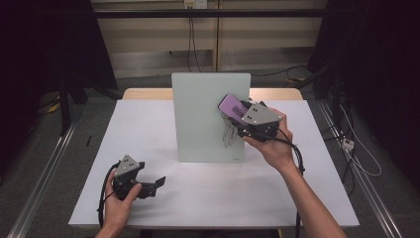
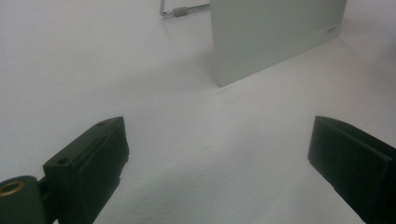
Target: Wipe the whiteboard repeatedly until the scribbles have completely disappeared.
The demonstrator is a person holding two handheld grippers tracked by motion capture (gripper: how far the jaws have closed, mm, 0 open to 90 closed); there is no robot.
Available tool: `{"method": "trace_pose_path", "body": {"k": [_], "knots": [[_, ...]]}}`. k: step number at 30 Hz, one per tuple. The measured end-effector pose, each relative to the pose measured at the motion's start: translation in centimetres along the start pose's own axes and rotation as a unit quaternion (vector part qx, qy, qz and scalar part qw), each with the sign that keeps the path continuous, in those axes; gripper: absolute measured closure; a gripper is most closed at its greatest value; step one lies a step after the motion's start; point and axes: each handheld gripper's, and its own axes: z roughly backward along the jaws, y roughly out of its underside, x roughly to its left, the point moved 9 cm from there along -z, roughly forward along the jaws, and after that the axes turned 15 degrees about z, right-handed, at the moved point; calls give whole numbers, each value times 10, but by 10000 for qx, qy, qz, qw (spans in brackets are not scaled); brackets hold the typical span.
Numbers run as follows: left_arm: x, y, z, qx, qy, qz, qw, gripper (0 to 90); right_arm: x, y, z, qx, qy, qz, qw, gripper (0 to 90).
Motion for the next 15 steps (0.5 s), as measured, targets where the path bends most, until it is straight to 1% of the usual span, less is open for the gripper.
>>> {"method": "trace_pose_path", "body": {"k": [2, 8, 11, 13, 15], "knots": [[0, 0, 0, -1, -13, -2, 10000, 50, 5, 1, -1, 27, -66, 39, 10000, 423], [0, 0, 0, 7, -11, -7, 10000, 50, 18, 3, -4, 76, -195, 47, 9998, 423], [0, 0, 0, 5, -7, -11, 10000, 50, 26, 5, -6, 84, -339, 15, 9994, 423], [1, 0, 0, 7, -11, -9, 10000, 50, 30, 6, -7, 98, -410, 50, 9991, 423], [1, 1, 0, 18, -14, -4, 10000, 50, 32, 6, -7, 107, -388, 80, 9992, 423]]}}
